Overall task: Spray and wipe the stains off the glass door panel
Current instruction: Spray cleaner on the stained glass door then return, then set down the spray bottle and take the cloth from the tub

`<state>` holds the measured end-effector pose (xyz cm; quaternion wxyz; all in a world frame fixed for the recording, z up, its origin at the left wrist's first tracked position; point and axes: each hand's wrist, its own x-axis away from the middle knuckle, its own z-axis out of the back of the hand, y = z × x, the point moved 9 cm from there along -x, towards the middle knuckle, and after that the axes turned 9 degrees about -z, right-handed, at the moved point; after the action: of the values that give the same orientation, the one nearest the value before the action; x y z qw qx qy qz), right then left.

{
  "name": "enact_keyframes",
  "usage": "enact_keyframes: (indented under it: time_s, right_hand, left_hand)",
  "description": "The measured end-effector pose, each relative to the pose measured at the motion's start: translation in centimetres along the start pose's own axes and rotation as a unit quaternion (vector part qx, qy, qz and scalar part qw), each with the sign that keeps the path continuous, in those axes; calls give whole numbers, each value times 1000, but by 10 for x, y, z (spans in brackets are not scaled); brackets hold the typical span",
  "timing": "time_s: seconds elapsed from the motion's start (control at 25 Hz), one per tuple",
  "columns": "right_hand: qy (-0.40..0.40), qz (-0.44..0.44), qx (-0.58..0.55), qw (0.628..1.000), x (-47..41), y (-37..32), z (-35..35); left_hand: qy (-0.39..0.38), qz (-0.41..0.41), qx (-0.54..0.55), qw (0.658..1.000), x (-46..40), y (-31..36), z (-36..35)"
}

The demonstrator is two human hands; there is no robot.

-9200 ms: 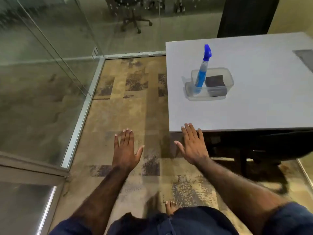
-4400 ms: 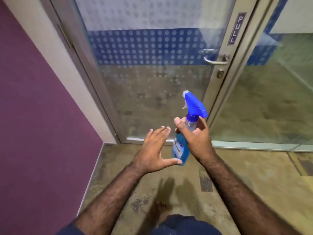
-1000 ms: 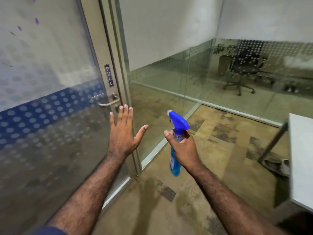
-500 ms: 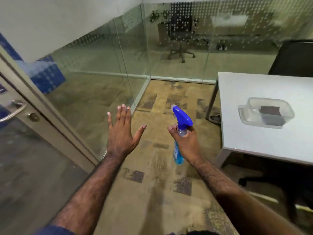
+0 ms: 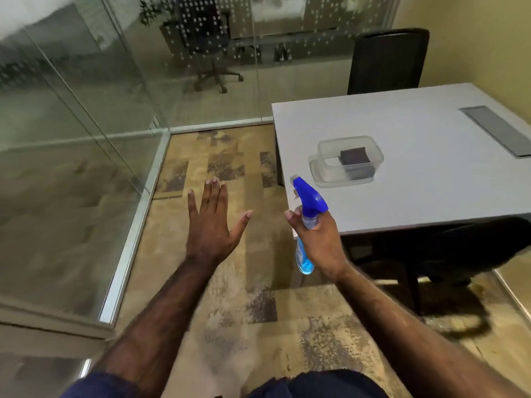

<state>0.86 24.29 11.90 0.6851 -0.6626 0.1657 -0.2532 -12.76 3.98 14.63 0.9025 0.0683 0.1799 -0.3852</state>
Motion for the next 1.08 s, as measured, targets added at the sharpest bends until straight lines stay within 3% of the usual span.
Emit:
enact_keyframes:
  time_s: [0.24,0.6,1.08]
  right_hand:
    - [55,3,13,998,-29,8,60]
    - [102,9,28,994,-115,11,84]
    - [54,-35,101,993,-303,18,43]
  left_hand:
    - [-29,-41,42,998,-52,59,-40]
    - [-96,-67,77,990,-133,79,-104]
    - [-189,-99,70,975,-257,50,-216]
